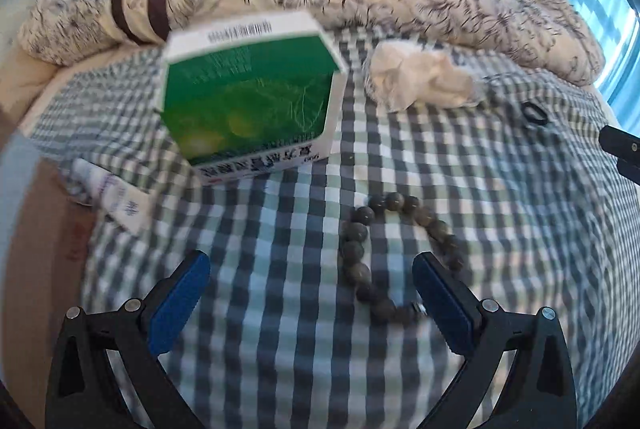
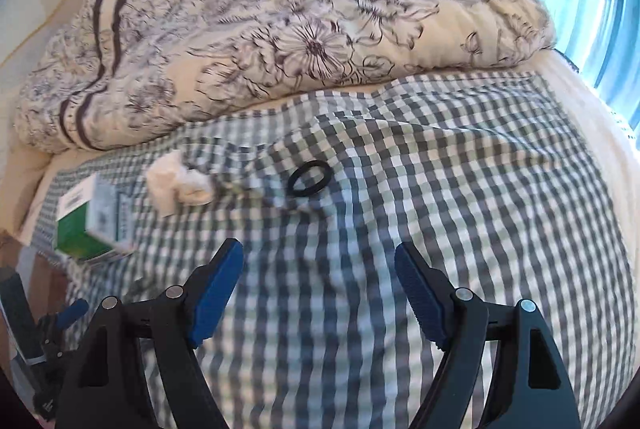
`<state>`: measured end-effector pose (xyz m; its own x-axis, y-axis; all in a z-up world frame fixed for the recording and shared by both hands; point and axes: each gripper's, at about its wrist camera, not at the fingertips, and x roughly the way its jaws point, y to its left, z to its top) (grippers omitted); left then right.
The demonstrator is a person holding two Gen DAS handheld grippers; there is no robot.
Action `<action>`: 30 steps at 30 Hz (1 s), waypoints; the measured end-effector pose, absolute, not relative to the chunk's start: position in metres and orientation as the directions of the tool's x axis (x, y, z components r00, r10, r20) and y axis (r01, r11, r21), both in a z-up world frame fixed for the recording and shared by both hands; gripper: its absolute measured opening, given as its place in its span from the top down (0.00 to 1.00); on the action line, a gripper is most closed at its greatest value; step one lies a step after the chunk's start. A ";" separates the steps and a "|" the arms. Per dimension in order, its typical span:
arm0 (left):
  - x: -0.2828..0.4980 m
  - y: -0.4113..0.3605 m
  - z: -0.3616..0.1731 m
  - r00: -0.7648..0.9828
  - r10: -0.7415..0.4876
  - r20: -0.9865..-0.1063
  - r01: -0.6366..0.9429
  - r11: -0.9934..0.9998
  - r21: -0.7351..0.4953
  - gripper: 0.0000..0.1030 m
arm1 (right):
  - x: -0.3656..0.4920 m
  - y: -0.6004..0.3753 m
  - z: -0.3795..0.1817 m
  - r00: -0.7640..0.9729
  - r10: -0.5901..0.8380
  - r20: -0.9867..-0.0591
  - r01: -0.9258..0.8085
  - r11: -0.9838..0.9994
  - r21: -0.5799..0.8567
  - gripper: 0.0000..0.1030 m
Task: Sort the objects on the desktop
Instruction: 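Grasp the black hair tie with the right tool while the left tool grasps the bead bracelet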
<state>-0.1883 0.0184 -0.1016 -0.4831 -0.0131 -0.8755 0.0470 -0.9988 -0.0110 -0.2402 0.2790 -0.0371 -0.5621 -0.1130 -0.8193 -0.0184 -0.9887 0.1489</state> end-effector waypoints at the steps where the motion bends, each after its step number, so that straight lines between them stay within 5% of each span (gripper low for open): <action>1: -0.192 0.018 -0.106 -0.477 -0.005 -0.879 0.047 -0.999 -0.020 0.03 | -0.246 0.279 -0.040 -0.559 -0.108 -0.822 -0.026 -0.989 0.148 0.24; 4: -0.197 0.022 -0.112 -0.489 0.005 -0.872 0.035 -0.999 -0.025 0.13 | -0.270 0.284 -0.052 -0.549 -0.111 -0.828 -0.069 -0.982 0.178 0.24; 8: -0.198 0.035 -0.110 -0.511 0.024 -0.859 -0.012 -1.000 -0.021 0.41 | -0.301 0.279 -0.069 -0.514 -0.123 -0.849 -0.108 -0.973 0.206 0.29; 9: -0.198 0.037 -0.110 -0.516 0.029 -0.856 -0.019 -1.000 -0.023 0.51 | -0.306 0.275 -0.073 -0.501 -0.098 -0.860 -0.116 -0.977 0.179 0.43; 10: -0.197 0.041 -0.110 -0.519 0.032 -0.854 -0.026 -0.999 -0.022 0.55 | -0.312 0.272 -0.078 -0.483 -0.074 -0.872 -0.122 -0.981 0.151 0.70; 11: -0.196 0.044 -0.110 -0.523 0.027 -0.852 -0.031 -0.999 -0.013 0.58 | -0.315 0.271 -0.083 -0.466 -0.056 -0.883 -0.130 -0.983 0.131 0.78; 14: -0.194 0.049 -0.109 -0.533 0.021 -0.846 -0.035 -0.999 -0.003 0.68 | -0.318 0.273 -0.090 -0.448 -0.041 -0.893 -0.150 -0.981 0.121 0.91; 15: -0.193 0.049 -0.109 -0.536 0.032 -0.844 -0.042 -0.999 -0.011 0.85 | -0.314 0.277 -0.086 -0.457 -0.065 -0.887 -0.153 -0.977 0.150 0.95; 16: -0.193 0.049 -0.109 -0.539 0.049 -0.841 -0.054 -0.998 -0.024 0.90 | -0.310 0.281 -0.082 -0.465 -0.086 -0.881 -0.155 -0.972 0.176 0.96; 30: -0.145 0.045 -0.048 -0.591 0.047 -0.805 -0.036 -0.999 -0.032 0.90 | -0.232 0.304 -0.001 -0.537 -0.170 -0.826 -0.095 -0.961 0.259 0.97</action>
